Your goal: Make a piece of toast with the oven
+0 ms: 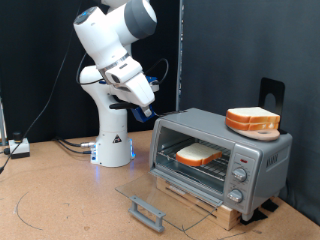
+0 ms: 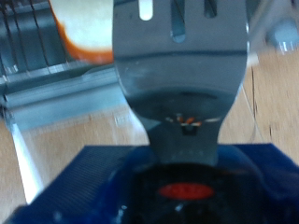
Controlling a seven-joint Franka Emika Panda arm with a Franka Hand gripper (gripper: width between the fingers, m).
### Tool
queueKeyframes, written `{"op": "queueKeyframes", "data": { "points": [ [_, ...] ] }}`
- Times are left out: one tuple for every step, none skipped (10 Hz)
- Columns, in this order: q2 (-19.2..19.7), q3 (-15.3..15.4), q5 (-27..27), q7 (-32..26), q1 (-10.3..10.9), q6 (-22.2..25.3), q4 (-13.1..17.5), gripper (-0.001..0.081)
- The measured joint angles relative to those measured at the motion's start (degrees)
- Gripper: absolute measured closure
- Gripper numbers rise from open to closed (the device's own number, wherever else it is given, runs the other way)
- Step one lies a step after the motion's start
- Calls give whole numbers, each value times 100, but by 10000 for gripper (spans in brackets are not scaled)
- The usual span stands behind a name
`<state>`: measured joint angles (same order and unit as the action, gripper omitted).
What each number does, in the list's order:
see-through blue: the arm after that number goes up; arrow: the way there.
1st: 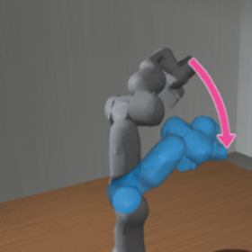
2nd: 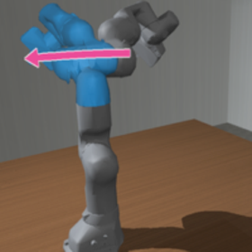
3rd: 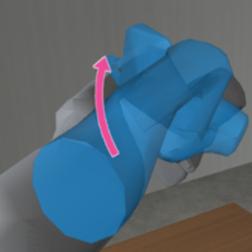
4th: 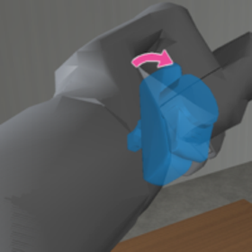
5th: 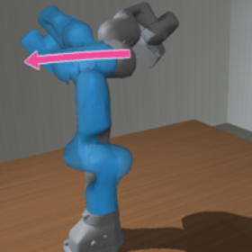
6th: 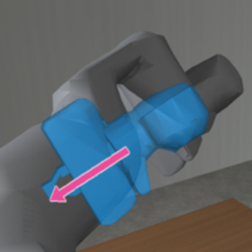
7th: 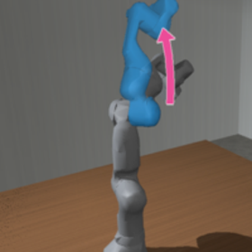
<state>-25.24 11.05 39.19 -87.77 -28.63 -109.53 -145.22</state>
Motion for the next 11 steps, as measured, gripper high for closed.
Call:
{"op": "queueKeyframes", "data": {
  "points": [
    [-13, -5, 93, -242, 97, 422, 13, 396],
    [-48, 10, 107, -426, 223, 828, 18, 396],
    [-85, 35, 104, -488, 343, 1174, 19, 396],
    [-129, 109, 101, -489, 455, 1382, 6, 396],
    [-195, 231, 102, -479, 550, 1445, -36, 396],
    [-280, 381, 110, -469, 641, 1431, -102, 396],
    [-382, 557, 159, -441, 723, 1359, -181, 396],
    [-489, 741, 281, -397, 812, 1230, -273, 396],
    [-584, 918, 447, -347, 902, 1140, -355, 396],
    [-671, 1072, 619, -286, 1001, 1112, -417, 396],
    [-753, 1232, 770, -198, 1096, 1059, -473, 396]
  ]
}}
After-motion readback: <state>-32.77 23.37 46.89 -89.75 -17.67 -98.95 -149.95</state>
